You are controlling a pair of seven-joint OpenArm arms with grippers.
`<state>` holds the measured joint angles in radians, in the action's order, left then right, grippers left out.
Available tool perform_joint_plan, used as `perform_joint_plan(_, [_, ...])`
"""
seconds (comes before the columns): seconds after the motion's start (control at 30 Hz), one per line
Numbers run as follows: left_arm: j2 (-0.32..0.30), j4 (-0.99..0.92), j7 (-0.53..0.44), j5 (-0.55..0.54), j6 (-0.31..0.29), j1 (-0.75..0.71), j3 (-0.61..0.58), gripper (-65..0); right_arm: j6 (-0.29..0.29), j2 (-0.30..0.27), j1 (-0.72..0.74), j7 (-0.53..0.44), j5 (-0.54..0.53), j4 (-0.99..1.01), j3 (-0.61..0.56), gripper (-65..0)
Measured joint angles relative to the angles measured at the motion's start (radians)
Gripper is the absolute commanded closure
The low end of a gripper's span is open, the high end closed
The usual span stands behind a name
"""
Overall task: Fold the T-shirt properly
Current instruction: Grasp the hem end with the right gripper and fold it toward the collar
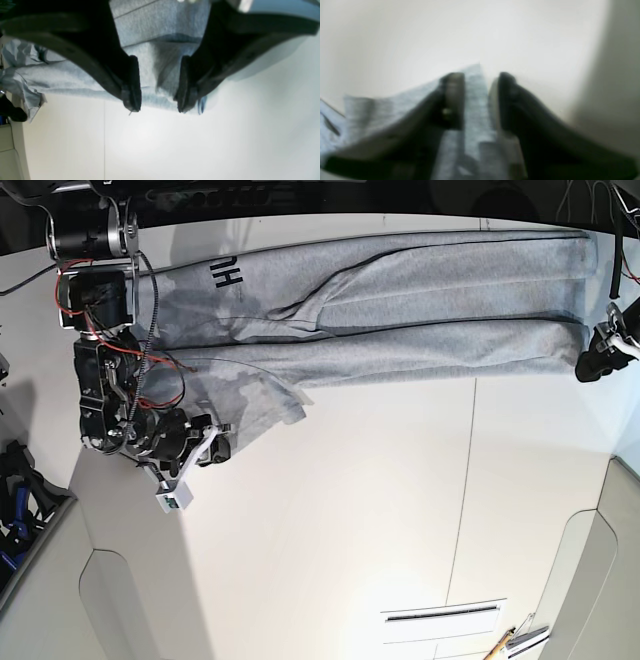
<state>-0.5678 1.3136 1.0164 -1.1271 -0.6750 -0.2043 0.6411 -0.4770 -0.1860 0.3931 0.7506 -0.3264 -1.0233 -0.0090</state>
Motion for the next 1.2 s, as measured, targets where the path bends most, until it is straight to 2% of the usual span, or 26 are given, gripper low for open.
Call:
perform_joint_plan(0.13, [0.000, 0.000, 0.000, 0.000, 0.000, 0.000, 0.000, -27.6, -0.001, 0.001, -0.002, 0.042, -0.046, -0.022, -0.002, 0.0])
perform_joint_plan(0.3, [0.000, 0.000, 0.000, 0.000, 0.000, 0.000, 0.000, -27.6, -0.020, 0.000, -0.035, 0.222, -0.105, -0.193, -0.003, 0.0])
perform_joint_plan(0.33, [0.000, 0.000, 0.000, 0.000, 0.000, -0.001, 0.000, -27.6, -0.020, 0.000, -0.046, 0.233, -0.119, -0.249, -0.003, 0.0])
perform_joint_plan(0.43, [0.000, 0.000, 0.000, 0.007, 0.000, -0.001, 0.000, -27.6, -0.019, 0.006, -0.107, 0.235, -0.135, -0.444, -0.003, 0.0])
perform_joint_plan(0.53, [0.000, 0.000, 0.000, 0.008, -0.002, -0.001, 0.000, -27.6, -0.020, 0.028, -0.233, 0.273, -0.126, -0.622, -0.003, 0.0])
perform_joint_plan(0.7, [0.000, 0.000, 0.000, 0.008, -0.006, -0.001, 0.000, -27.6, -0.023, 0.105, -0.452, 0.295, -0.138, -0.847, -0.003, 0.0])
perform_joint_plan(0.83, [0.000, 0.000, 0.000, 0.008, -0.006, 0.000, 0.000, -27.6, -0.023, 0.158, -0.606, 0.297, -0.175, -0.913, -0.003, 0.0])
perform_joint_plan(1.0, [0.000, 0.000, 0.000, 0.008, -0.006, 0.000, 0.000, -27.6, -0.025, 0.166, -0.678, 0.295, -0.171, -0.919, -0.001, 0.0])
perform_joint_plan(1.03, [0.000, 0.000, 0.000, 0.008, -0.006, 0.000, 0.000, -27.6, -0.024, 0.166, -0.682, 0.295, -0.170, -0.919, -0.001, -3.3])
perform_joint_plan(1.1, [0.000, 0.000, 0.000, 0.008, -0.006, 0.000, 0.000, -27.6, -0.025, 0.167, -0.691, 0.295, -0.171, -0.919, -0.001, -19.7])
perform_joint_plan(1.13, [0.000, 0.000, 0.000, 0.008, -0.006, 0.000, 0.000, -27.6, -0.025, 0.167, -0.692, 0.294, -0.171, -0.919, -0.001, -25.1])
perform_joint_plan(1.2, [0.000, 0.000, 0.000, 0.007, -0.006, 0.000, 0.000, -27.6, -0.024, 0.167, -0.692, 0.286, -0.179, -0.922, -0.001, -27.6])
